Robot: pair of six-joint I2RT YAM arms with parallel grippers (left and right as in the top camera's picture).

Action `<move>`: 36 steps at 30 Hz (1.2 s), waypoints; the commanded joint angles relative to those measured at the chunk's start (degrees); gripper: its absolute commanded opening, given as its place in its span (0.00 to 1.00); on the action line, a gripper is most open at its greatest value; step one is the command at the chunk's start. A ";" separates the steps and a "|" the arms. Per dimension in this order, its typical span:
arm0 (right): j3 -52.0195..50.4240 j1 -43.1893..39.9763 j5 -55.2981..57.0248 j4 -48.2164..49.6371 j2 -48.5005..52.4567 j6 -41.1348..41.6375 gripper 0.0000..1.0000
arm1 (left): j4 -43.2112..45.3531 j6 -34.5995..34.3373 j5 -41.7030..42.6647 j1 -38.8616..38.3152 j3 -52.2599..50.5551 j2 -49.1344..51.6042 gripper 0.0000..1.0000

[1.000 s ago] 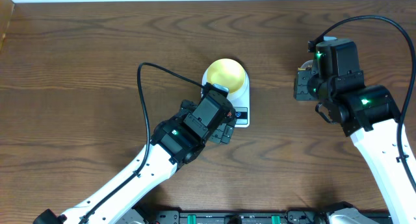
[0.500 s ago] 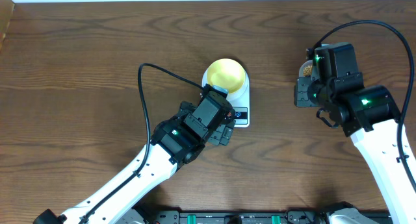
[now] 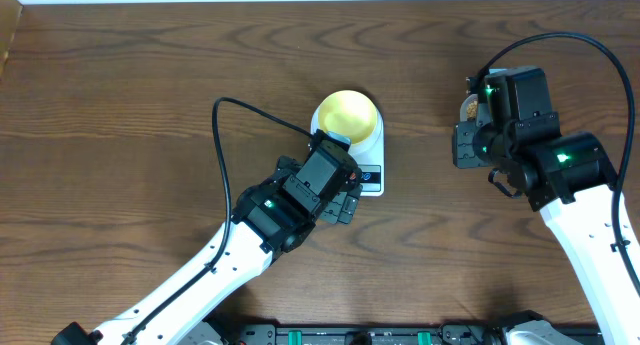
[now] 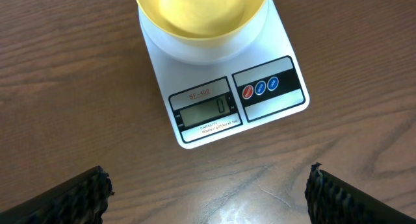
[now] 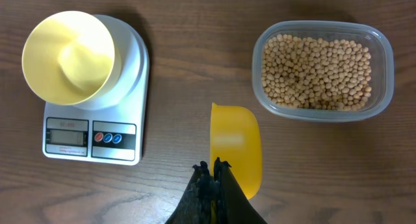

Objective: Scoop item into bowl and weigh 50g on scale
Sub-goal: 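Retract the left gripper to its side of the scale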

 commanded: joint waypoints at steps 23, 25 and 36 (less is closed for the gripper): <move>1.11 -0.20 1.57 2.58 -0.96 -3.41 0.01 | -0.28 0.37 -0.15 -0.02 -0.59 -0.35 0.98; 1.11 -0.20 1.55 2.56 -0.96 -2.93 0.01 | -0.81 2.71 -0.17 -0.02 -0.68 -0.35 0.98; 1.11 -0.22 1.57 1.81 -0.96 -1.73 0.01 | -4.50 20.09 17.05 4.83 -0.70 -0.37 0.98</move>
